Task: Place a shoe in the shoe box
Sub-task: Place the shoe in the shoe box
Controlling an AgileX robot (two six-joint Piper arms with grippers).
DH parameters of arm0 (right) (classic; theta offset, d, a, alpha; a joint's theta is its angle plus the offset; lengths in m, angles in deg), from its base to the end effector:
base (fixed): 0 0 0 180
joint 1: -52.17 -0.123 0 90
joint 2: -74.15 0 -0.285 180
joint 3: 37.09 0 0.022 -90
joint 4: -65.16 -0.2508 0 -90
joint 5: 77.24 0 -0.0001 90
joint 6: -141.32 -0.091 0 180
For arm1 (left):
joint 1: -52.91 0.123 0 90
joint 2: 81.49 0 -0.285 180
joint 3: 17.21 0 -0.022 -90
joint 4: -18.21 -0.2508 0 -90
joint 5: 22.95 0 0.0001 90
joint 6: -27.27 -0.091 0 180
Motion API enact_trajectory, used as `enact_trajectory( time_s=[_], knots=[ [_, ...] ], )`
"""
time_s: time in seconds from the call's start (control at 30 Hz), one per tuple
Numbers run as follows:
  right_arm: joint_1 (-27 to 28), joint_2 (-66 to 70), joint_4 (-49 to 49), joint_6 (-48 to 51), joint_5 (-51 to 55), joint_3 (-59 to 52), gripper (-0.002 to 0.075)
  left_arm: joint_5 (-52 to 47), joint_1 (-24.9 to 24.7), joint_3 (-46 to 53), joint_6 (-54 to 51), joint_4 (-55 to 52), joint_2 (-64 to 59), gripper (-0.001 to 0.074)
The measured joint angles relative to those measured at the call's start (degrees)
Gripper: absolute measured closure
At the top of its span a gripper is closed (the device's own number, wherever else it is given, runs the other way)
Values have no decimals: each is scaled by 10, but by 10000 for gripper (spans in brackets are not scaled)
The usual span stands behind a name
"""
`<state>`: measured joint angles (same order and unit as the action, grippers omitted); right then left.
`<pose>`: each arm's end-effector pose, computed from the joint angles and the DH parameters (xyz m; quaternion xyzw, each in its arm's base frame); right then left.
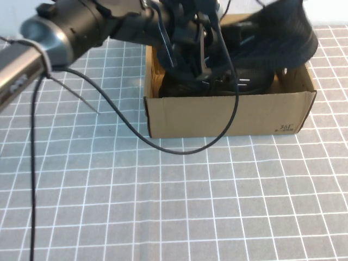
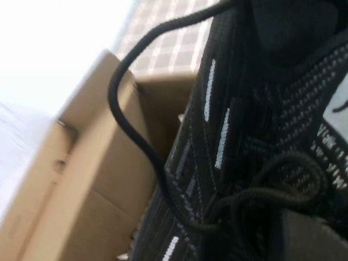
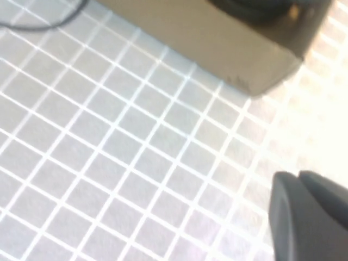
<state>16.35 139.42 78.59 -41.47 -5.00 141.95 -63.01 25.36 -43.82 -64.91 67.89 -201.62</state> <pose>0.1421 0.0777 0.4371 -0.2581 0.8921 0.0062 0.3709 0.3888 -0.2533 0.3339 0.6265 0.5821 -0.1259 0.5028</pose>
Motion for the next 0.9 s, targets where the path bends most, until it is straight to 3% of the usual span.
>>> enact_trajectory(
  time_s=[0.3,0.9],
  knots=[
    [0,-100,77,-78,2,-99,742,-17,0,-15,3,-40,-46,713],
    [0,-119,77,-85,-21,-103,742,13,-6,-18,4,-38,-78,714]
  ],
)
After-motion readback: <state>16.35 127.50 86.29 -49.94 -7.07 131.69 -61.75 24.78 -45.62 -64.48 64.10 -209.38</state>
